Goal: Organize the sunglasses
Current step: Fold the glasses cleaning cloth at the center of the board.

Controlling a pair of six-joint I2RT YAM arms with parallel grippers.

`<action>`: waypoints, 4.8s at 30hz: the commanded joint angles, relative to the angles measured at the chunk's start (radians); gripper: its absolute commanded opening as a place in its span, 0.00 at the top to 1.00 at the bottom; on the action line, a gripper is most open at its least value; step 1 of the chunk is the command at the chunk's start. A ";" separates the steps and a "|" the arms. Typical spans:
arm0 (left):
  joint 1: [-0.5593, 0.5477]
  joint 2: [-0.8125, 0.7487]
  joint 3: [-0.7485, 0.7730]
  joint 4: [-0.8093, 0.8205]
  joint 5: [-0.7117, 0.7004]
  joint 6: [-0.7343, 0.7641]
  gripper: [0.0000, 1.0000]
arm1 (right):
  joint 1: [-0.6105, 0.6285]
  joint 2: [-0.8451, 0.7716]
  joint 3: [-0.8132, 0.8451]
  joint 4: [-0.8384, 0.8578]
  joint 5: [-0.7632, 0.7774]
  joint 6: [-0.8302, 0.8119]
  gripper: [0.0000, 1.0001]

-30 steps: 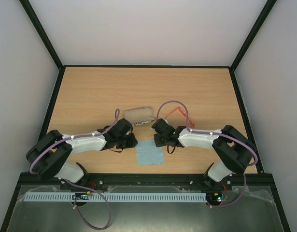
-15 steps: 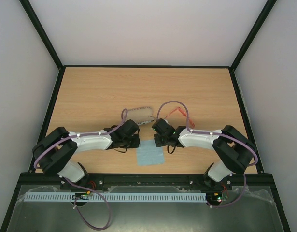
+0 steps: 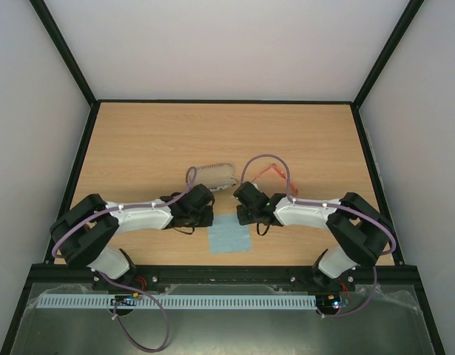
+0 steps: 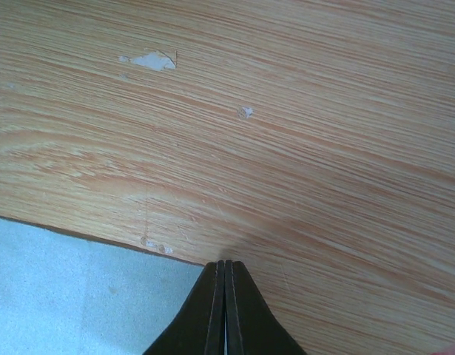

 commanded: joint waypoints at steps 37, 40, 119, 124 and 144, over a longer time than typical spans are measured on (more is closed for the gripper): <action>0.045 -0.141 0.058 -0.077 -0.089 0.079 0.98 | -0.017 -0.068 0.134 -0.174 -0.024 -0.023 0.99; 0.045 -0.150 0.035 -0.054 -0.084 0.080 0.98 | -0.016 -0.084 0.113 -0.166 -0.039 -0.033 0.99; -0.067 -0.274 -0.205 0.044 -0.057 -0.041 0.97 | 0.095 -0.195 -0.123 -0.061 -0.136 0.027 0.99; -0.066 -0.276 -0.203 0.046 -0.055 -0.040 0.97 | 0.108 -0.187 -0.121 -0.058 -0.131 0.032 0.98; -0.078 -0.257 -0.207 0.068 -0.037 -0.050 0.96 | 0.117 -0.194 -0.125 -0.072 -0.105 0.031 0.99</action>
